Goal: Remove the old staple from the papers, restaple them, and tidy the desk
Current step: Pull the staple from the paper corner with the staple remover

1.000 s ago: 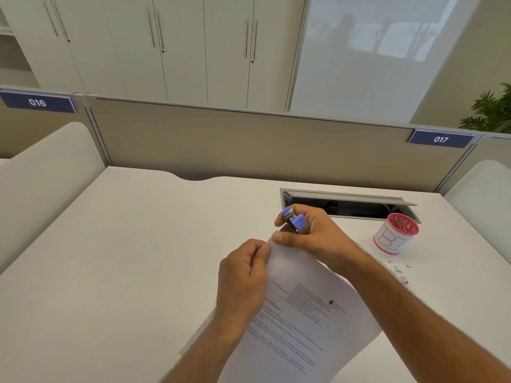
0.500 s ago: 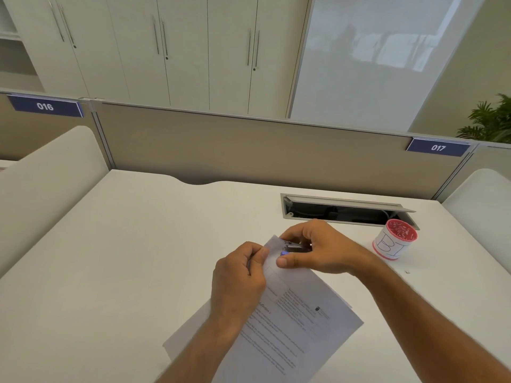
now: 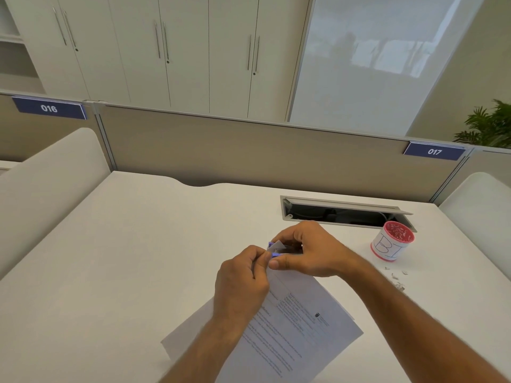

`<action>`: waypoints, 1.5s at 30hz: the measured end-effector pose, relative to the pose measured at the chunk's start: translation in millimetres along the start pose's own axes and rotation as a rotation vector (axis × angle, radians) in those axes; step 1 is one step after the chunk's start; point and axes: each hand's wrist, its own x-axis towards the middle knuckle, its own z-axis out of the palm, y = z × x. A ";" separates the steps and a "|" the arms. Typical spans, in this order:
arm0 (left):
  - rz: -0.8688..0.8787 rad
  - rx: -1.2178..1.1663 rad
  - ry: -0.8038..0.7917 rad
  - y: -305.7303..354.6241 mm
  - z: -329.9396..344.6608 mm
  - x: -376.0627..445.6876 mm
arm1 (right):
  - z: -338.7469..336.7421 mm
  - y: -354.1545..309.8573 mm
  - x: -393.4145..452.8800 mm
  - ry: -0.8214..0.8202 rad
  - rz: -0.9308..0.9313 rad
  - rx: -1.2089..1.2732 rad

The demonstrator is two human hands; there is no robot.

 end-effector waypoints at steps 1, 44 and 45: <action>-0.001 -0.001 -0.002 0.0 -0.5 -0.5 | 1.2 -0.5 -0.1 0.003 0.001 -0.001; 0.054 0.008 0.094 0.6 -4.9 -9.9 | 13.8 -9.1 -13.0 0.098 -0.001 -0.040; 0.050 0.011 0.093 0.9 -5.1 -10.1 | 14.1 -9.2 -13.1 0.099 0.002 -0.040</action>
